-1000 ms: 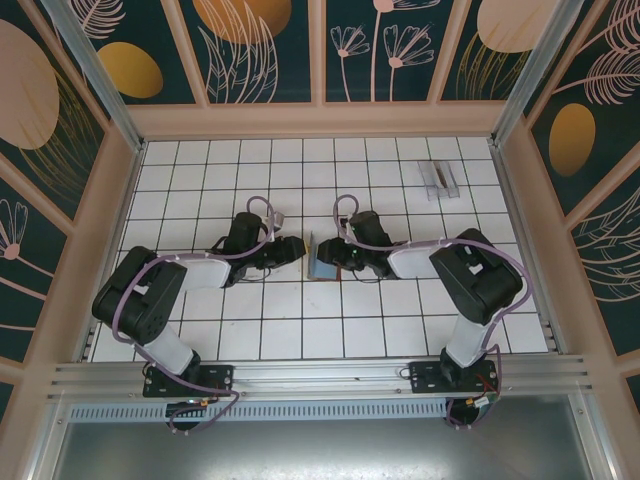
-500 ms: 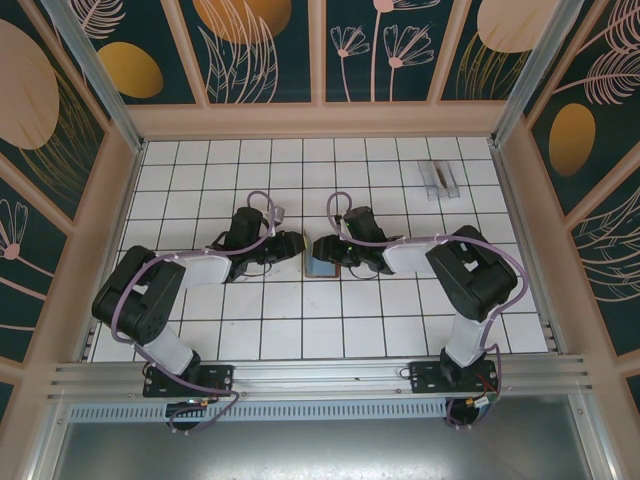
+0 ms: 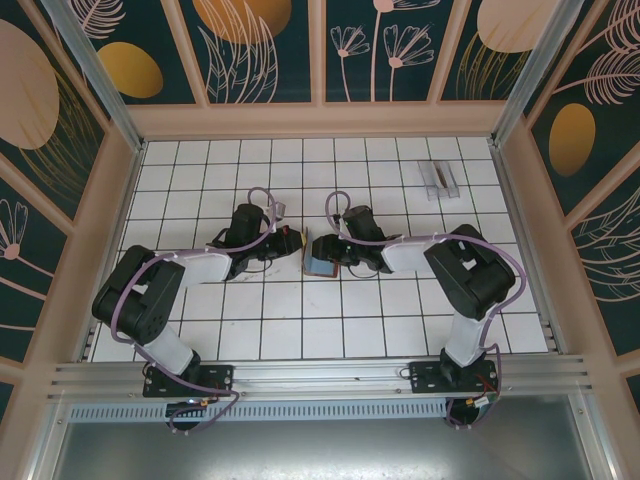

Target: Put the credit cards into the card holder

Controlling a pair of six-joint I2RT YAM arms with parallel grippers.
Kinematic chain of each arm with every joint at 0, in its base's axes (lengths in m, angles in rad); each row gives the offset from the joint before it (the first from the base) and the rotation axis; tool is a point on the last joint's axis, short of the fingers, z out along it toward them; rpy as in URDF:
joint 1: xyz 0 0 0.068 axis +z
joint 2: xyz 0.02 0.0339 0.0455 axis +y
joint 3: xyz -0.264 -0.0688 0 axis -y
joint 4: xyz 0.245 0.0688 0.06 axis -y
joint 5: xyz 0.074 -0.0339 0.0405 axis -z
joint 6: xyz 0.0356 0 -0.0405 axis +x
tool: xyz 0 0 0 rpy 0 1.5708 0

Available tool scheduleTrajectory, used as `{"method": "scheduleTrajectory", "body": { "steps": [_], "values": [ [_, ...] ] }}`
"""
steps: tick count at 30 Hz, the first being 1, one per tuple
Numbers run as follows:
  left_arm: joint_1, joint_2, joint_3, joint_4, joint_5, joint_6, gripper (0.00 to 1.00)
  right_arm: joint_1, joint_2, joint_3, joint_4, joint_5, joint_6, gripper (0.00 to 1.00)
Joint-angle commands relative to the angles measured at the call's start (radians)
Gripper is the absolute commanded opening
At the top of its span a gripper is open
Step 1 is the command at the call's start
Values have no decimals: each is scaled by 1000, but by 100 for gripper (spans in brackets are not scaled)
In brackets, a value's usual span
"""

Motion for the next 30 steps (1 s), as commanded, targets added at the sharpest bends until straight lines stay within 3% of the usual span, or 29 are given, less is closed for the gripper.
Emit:
{"method": "scheduleTrajectory", "body": {
  "steps": [1, 11, 15, 19, 21, 23, 25, 30],
  "values": [
    [-4, 23, -9, -31, 5, 21, 15, 8, 47, -1, -40, 0, -28, 49],
    [-4, 42, 19, -99, -44, 58, 15, 9, 58, 7, -48, 3, -38, 49],
    [-4, 44, 22, -99, -40, 62, 25, 9, 62, 4, -46, 5, -38, 48],
    [-4, 33, 15, -98, -43, 63, 15, 9, 65, 0, -33, -5, -34, 48],
    [-4, 34, 18, -107, -43, 68, 24, 8, 66, -2, -28, -10, -34, 48],
    [-5, 36, 25, -120, -42, 74, 26, 9, 67, -2, -27, -9, -34, 48],
    [-4, 32, 19, -106, -33, 67, 22, 11, 68, 0, -26, -11, -34, 48],
    [-4, 26, 10, -92, -39, 57, 0, 11, 68, 4, -36, -4, -41, 48]
  ]
}}
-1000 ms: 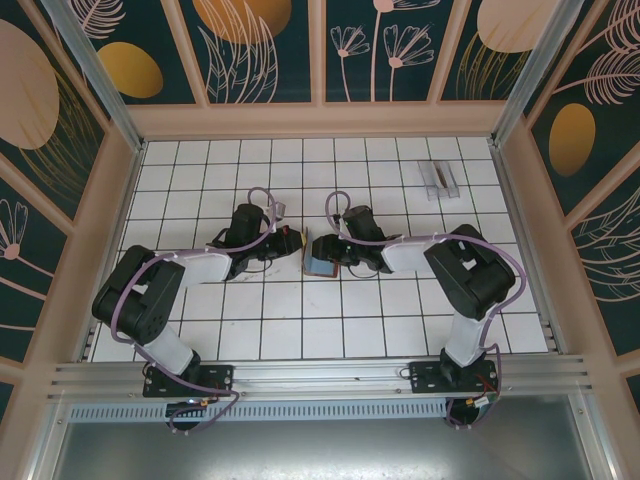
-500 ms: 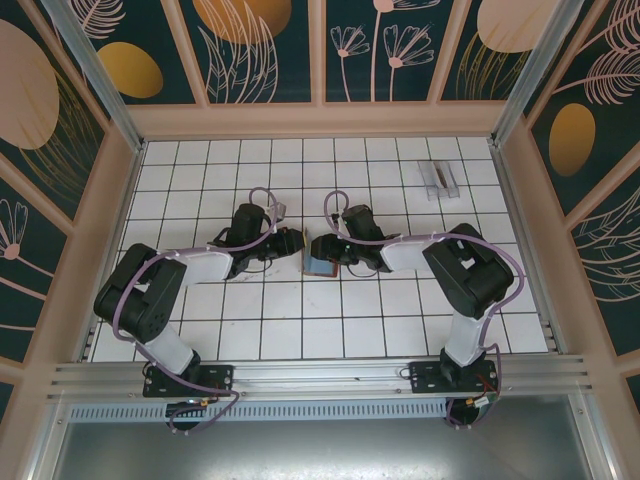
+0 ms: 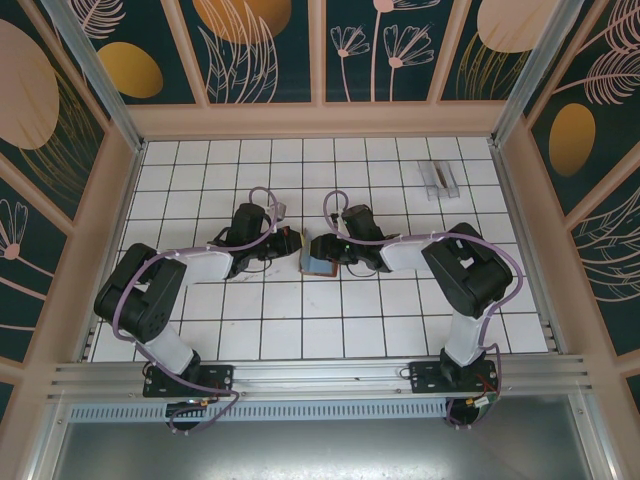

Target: Put the credit cards into the card holder

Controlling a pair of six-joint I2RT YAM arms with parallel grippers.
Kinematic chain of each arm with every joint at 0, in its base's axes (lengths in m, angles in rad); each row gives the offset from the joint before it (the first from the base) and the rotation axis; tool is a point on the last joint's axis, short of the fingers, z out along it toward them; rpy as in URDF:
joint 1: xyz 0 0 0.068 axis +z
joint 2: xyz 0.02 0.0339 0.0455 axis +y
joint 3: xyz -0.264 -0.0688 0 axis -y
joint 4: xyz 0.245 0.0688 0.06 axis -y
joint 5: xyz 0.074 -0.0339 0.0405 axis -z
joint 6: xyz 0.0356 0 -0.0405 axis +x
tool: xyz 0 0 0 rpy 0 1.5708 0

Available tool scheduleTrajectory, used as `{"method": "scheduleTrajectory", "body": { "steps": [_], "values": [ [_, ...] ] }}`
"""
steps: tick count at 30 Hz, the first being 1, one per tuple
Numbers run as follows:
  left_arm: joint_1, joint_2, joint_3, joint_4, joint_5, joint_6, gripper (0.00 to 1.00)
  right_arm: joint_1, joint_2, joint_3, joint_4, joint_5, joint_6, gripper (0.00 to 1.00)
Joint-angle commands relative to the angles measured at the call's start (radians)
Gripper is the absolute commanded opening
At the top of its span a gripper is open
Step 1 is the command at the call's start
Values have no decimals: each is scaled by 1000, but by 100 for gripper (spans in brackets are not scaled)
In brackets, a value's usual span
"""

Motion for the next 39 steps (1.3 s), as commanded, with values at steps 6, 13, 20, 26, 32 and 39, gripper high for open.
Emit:
{"method": "scheduleTrajectory", "body": {
  "steps": [6, 13, 20, 26, 32, 39],
  "values": [
    [-4, -13, -21, -37, -15, 1, 0, 10, 49, -21, -26, -2, -20, 48],
    [4, -34, -65, 51, 43, -32, 17, 5, 61, -34, -1, -17, -27, 46],
    [5, -54, -52, -78, -92, 24, 18, 5, 86, -22, -2, -35, -36, 43],
    [5, -129, -66, -133, -157, 55, 22, 5, 100, -2, -36, -16, -50, 42],
    [5, -116, -67, -107, -115, 55, 15, 6, 118, 10, -37, -17, -52, 38],
    [5, -70, -67, -51, -65, 38, 0, 8, 133, 18, -34, -25, -53, 36]
  ]
}}
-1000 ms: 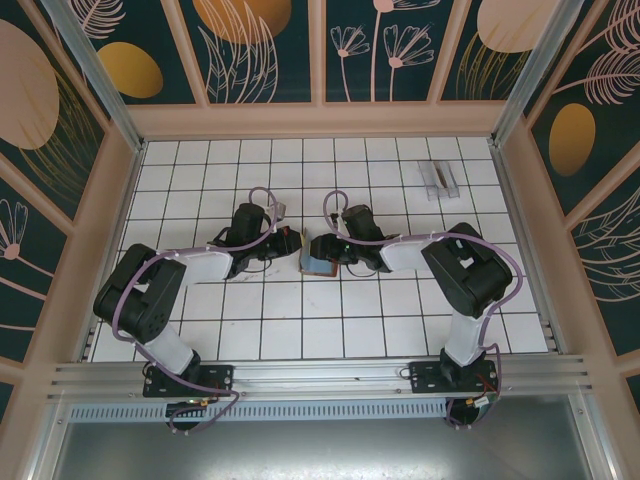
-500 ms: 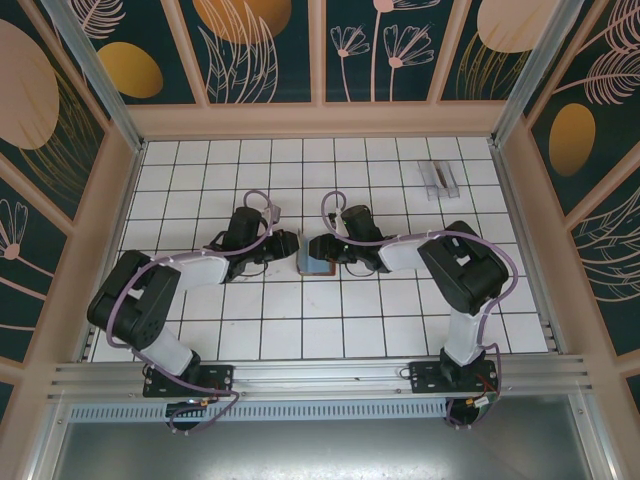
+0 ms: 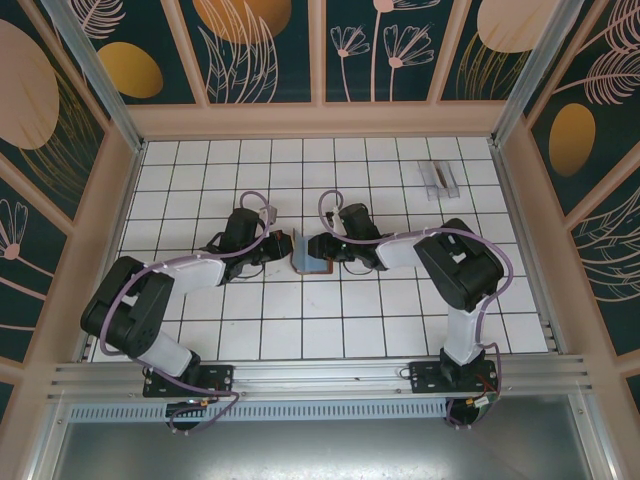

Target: Put the credit cards into the card holder

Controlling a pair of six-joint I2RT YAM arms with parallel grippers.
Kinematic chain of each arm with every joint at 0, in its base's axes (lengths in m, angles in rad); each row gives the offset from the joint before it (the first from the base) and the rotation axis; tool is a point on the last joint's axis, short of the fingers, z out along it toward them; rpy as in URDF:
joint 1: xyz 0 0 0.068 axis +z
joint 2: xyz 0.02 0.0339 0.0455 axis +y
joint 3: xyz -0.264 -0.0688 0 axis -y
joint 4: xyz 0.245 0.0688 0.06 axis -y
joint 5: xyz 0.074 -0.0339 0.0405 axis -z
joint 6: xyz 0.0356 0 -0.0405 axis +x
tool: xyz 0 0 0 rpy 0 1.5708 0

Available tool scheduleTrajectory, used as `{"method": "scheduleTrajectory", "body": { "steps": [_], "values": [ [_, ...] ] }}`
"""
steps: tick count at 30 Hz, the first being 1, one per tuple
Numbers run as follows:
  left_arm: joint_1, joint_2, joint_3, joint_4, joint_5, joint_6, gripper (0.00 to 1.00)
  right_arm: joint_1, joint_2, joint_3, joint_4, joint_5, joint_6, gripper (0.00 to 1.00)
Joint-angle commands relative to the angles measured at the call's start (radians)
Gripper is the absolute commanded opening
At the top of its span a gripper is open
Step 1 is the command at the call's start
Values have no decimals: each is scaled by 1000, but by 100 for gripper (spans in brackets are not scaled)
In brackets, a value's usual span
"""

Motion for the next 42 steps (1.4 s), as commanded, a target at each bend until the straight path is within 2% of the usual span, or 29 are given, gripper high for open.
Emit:
{"method": "scheduleTrajectory", "body": {
  "steps": [1, 6, 10, 14, 17, 25, 35, 42],
  "values": [
    [-2, 22, -15, 25, 41, -5, 0, 9, 72, -13, -95, 7, -13, 36],
    [-2, 42, 5, 27, 64, 15, 0, 11, 75, -11, -82, -2, -21, 37],
    [-2, 77, -19, 121, 120, -11, 0, 11, 103, 6, -13, -105, -1, 42],
    [-2, 130, -11, 169, 157, -46, 0, 7, 104, 11, 6, -105, 23, 44],
    [-2, 137, -39, 215, 126, -55, 0, -4, 105, 18, 27, -126, 43, 45],
    [3, 139, -51, 168, 18, -33, 0, -45, 72, 12, 18, -129, 71, 47],
    [17, 133, -50, 172, 19, -48, 0, -58, -45, -61, 17, -84, 55, 51],
    [18, 147, -45, 179, 26, -54, 0, -55, -76, -65, 19, -103, 50, 53]
  ]
}}
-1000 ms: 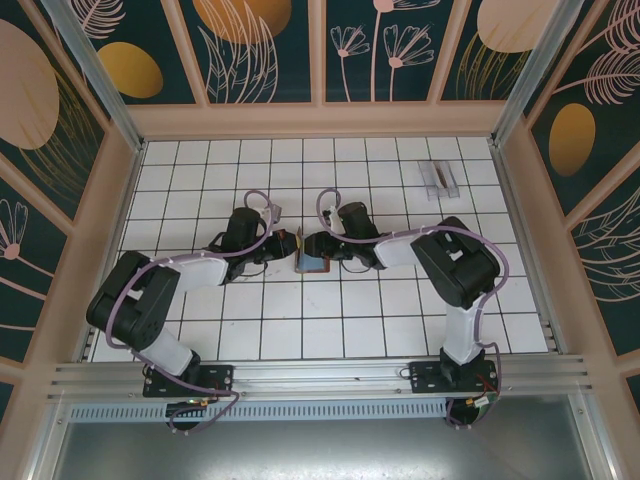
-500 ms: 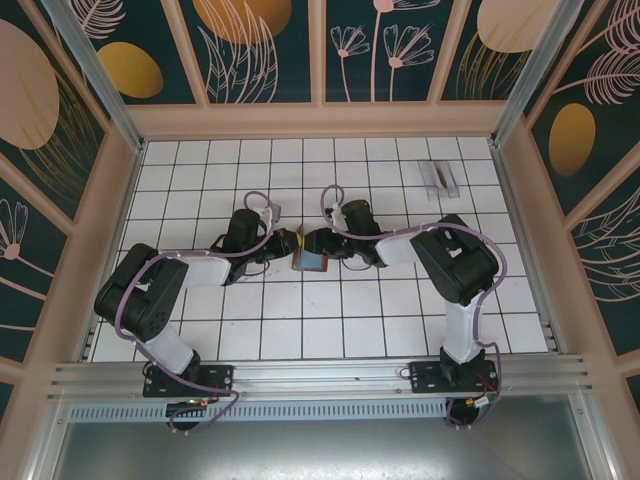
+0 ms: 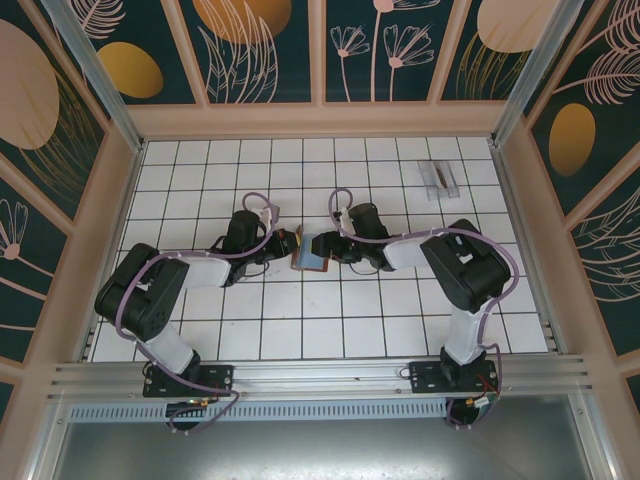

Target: Put the credit cards into the card holder

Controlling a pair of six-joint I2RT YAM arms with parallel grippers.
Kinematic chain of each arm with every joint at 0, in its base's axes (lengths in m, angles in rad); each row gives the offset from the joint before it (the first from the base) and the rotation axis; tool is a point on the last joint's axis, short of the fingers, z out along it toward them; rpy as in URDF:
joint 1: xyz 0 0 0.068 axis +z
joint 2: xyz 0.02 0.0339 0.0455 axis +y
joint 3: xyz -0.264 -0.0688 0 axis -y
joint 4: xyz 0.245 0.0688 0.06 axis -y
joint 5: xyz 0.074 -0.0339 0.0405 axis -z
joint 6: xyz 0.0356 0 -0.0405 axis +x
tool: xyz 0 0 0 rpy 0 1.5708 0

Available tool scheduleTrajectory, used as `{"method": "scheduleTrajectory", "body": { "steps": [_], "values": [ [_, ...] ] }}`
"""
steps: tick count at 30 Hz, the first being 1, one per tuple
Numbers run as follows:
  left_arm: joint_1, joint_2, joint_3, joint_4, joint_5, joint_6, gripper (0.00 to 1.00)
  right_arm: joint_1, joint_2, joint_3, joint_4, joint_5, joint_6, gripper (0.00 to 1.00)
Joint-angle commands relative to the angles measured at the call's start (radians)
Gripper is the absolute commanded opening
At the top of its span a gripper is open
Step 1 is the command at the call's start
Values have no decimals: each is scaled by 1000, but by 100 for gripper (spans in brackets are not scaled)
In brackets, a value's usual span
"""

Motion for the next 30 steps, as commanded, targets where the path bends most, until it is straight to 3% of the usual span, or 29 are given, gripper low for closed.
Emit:
{"method": "scheduleTrajectory", "body": {
  "steps": [1, 4, 30],
  "values": [
    [8, 34, -19, -60, -26, -9, 0, 2, -38, -7, -18, -12, -17, 60],
    [8, 25, -31, -52, -37, -8, 0, 27, -37, 26, -42, -5, -38, 65],
    [8, -5, -35, -75, -50, -20, 0, 62, 13, 81, -11, -59, -22, 64]
  ]
}}
